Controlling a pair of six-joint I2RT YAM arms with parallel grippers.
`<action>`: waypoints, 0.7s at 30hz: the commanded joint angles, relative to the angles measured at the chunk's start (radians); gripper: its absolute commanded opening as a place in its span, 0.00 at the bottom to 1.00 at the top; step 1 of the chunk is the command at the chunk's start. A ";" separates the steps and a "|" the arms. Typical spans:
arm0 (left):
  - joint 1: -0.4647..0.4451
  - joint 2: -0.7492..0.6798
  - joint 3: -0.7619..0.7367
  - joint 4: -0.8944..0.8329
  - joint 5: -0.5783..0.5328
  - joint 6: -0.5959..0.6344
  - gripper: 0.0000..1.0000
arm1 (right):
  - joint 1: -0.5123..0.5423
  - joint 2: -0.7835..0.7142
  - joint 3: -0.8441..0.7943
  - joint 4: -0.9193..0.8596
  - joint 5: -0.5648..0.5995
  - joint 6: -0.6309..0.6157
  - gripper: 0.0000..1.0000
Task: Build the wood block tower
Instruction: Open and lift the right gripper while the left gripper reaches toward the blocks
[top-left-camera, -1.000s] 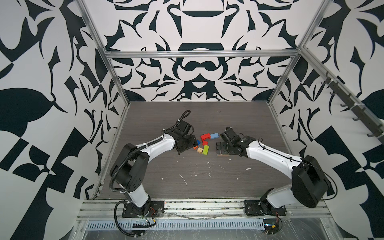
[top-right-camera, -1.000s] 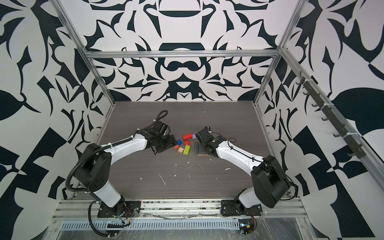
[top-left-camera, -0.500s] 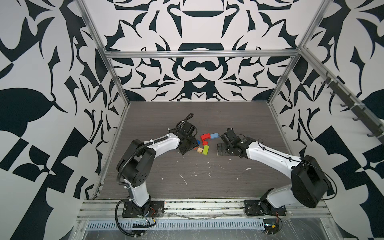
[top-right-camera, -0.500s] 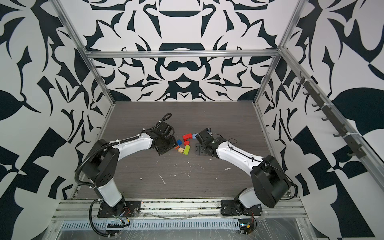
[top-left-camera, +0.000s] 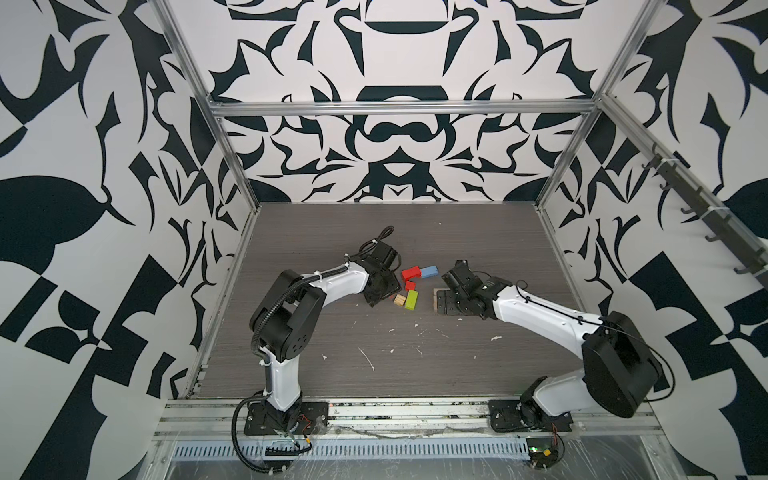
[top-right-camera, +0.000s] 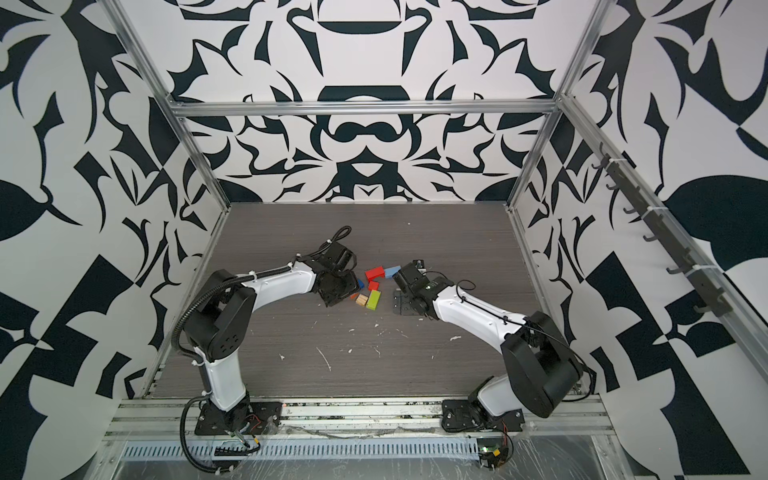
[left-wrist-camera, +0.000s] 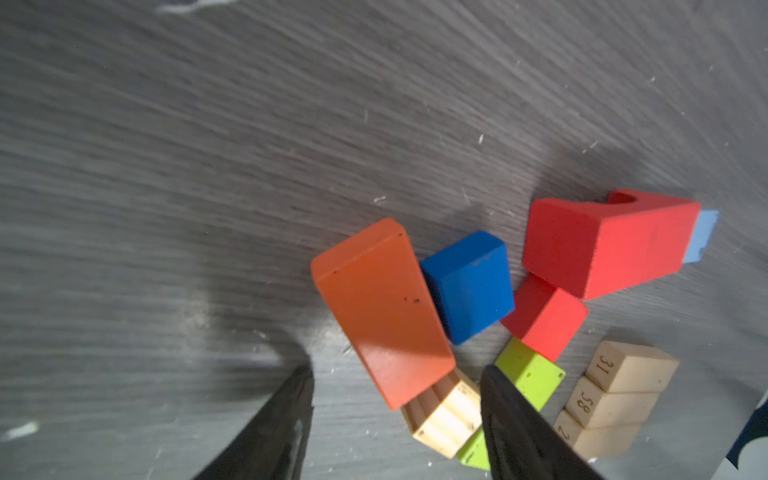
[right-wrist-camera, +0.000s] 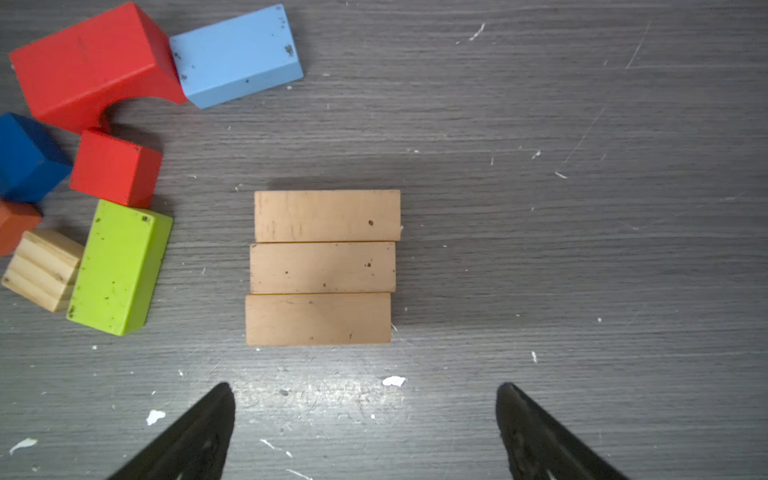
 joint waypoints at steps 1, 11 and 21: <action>-0.006 0.034 0.036 -0.080 -0.038 0.006 0.66 | -0.006 -0.028 -0.005 -0.001 0.026 -0.004 1.00; -0.019 0.068 0.078 -0.173 -0.098 0.059 0.60 | -0.007 -0.021 -0.010 0.006 0.023 -0.004 1.00; -0.021 0.107 0.133 -0.222 -0.103 0.105 0.60 | -0.009 -0.009 -0.006 0.013 0.013 -0.002 1.00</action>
